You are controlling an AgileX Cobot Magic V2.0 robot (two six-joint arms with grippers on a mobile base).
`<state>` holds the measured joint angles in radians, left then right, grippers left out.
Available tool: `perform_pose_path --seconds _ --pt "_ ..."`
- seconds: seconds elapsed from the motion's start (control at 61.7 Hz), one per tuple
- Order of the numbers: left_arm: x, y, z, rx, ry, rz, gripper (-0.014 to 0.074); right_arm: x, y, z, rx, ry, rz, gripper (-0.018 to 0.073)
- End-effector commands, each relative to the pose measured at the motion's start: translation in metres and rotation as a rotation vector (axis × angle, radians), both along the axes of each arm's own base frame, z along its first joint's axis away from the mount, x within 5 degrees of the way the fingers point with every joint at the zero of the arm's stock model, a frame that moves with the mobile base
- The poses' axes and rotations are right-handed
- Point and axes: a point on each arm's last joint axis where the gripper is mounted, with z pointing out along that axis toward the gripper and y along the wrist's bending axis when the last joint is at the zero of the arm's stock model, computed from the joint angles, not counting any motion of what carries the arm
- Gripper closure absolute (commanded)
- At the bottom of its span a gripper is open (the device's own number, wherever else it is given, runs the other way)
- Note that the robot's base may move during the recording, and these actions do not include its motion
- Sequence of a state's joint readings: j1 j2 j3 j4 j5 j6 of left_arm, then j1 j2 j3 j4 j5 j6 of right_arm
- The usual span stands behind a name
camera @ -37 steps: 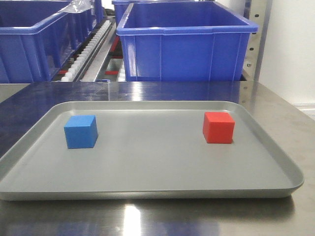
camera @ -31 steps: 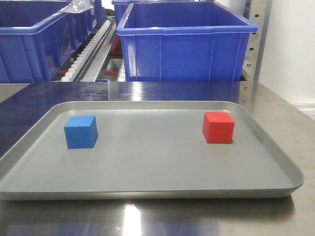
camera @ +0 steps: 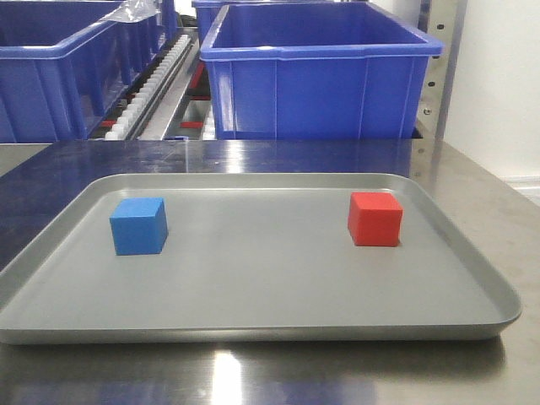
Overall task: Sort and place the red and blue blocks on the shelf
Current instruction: 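Move the right gripper above the red cube on the tray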
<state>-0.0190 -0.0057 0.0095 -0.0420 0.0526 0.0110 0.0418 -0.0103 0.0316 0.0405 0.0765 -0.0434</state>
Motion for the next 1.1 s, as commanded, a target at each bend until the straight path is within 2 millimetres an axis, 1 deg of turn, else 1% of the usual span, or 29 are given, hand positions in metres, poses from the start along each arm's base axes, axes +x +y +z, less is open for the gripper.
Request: perform_pose_path --seconds 0.0,0.097,0.259,0.389,0.421,0.437,0.535,0.599,0.697,0.761,0.826,0.923,1.004,1.085 --pt "-0.001 0.000 0.002 -0.008 -0.081 0.000 0.0474 -0.004 -0.001 0.021 0.003 -0.150 -0.008 0.0540" --pt "-0.001 0.000 0.002 -0.008 -0.081 0.000 0.0474 -0.005 -0.001 0.030 0.003 -0.158 -0.007 0.0540" --pt "-0.001 0.000 0.002 -0.008 -0.081 0.000 0.0474 -0.006 -0.001 0.060 -0.041 -0.099 -0.008 0.0540" --pt "-0.001 0.000 0.002 -0.008 -0.081 0.000 0.0474 0.002 -0.001 0.085 -0.094 -0.024 -0.016 0.0540" --pt "-0.001 0.000 0.002 -0.008 -0.081 0.000 0.0474 0.006 -0.001 0.088 -0.111 -0.008 -0.018 0.0540" --pt "-0.001 0.000 0.002 -0.008 -0.081 0.000 0.0474 0.008 -0.002 0.093 -0.130 -0.006 -0.020 0.0540" --pt "-0.001 0.000 0.002 -0.008 -0.081 0.000 0.0474 0.021 -0.002 0.105 -0.220 0.035 -0.024 0.0540" --pt "-0.001 0.000 0.002 -0.008 -0.081 0.000 0.0474 0.034 -0.002 0.110 -0.266 0.084 -0.020 0.0540" --pt "-0.001 0.000 0.002 -0.008 -0.081 0.000 0.0474 0.054 -0.001 0.109 -0.277 0.165 -0.004 0.0540" --pt "-0.001 0.000 0.002 -0.008 -0.081 0.000 0.0474 0.069 0.002 0.105 -0.280 0.215 0.016 0.0540" --pt "-0.001 0.000 0.002 -0.008 -0.081 0.000 0.0474 0.083 0.005 0.103 -0.284 0.233 0.042 0.0540" --pt "-0.001 0.000 0.002 -0.008 -0.081 0.000 0.0474 0.103 0.014 0.103 -0.270 0.253 0.087 0.0540" --pt "-0.001 0.000 0.002 -0.008 -0.081 0.000 0.0474 0.116 0.022 0.106 -0.206 0.298 0.117 0.0540" --pt "-0.001 0.000 0.002 -0.008 -0.081 0.000 0.0474 0.131 0.031 0.107 -0.149 0.379 0.141 0.0540"
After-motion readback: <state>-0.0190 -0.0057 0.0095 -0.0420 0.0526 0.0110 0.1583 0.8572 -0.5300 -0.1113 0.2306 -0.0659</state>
